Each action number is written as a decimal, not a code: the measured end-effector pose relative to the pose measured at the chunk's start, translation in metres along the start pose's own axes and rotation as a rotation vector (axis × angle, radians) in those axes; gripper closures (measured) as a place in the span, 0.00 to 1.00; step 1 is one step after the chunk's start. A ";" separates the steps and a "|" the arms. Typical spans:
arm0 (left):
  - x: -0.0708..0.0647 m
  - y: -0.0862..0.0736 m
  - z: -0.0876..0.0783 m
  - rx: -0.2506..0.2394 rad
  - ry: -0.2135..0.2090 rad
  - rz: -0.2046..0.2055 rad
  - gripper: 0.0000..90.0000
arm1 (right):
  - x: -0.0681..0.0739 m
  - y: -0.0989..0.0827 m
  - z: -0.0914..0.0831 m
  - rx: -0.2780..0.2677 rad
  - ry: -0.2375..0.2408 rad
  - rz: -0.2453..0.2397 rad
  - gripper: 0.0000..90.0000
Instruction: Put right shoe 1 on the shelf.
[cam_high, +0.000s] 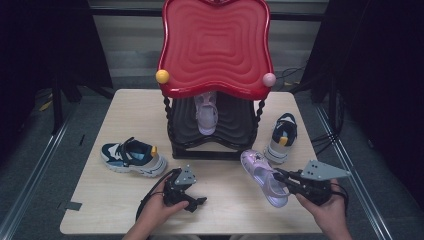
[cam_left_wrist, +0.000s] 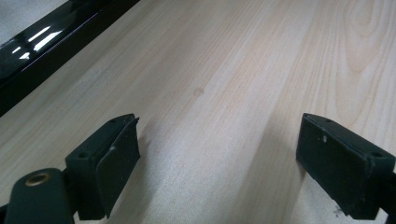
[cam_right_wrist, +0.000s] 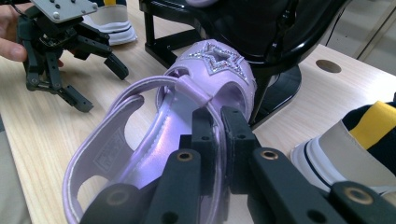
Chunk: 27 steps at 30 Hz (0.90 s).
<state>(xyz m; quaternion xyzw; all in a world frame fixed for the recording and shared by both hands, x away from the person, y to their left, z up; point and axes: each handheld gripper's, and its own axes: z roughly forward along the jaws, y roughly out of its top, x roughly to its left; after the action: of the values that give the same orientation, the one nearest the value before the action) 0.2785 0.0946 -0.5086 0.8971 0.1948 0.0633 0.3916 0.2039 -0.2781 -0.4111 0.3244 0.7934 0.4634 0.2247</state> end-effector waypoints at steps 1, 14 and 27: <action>0.000 0.000 0.000 0.000 0.000 0.000 0.14 | 0.000 0.001 -0.001 0.001 -0.001 0.003 0.94; 0.000 0.000 -0.001 0.010 0.004 0.005 0.14 | 0.006 0.024 -0.008 -0.047 0.001 -0.021 0.94; 0.000 0.000 -0.001 0.007 0.004 0.006 0.14 | 0.011 0.048 -0.001 -0.107 -0.037 -0.035 0.94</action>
<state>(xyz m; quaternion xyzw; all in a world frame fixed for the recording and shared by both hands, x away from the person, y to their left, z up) 0.2784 0.0950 -0.5082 0.8988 0.1932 0.0657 0.3880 0.2104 -0.2540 -0.3689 0.3064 0.7687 0.4952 0.2644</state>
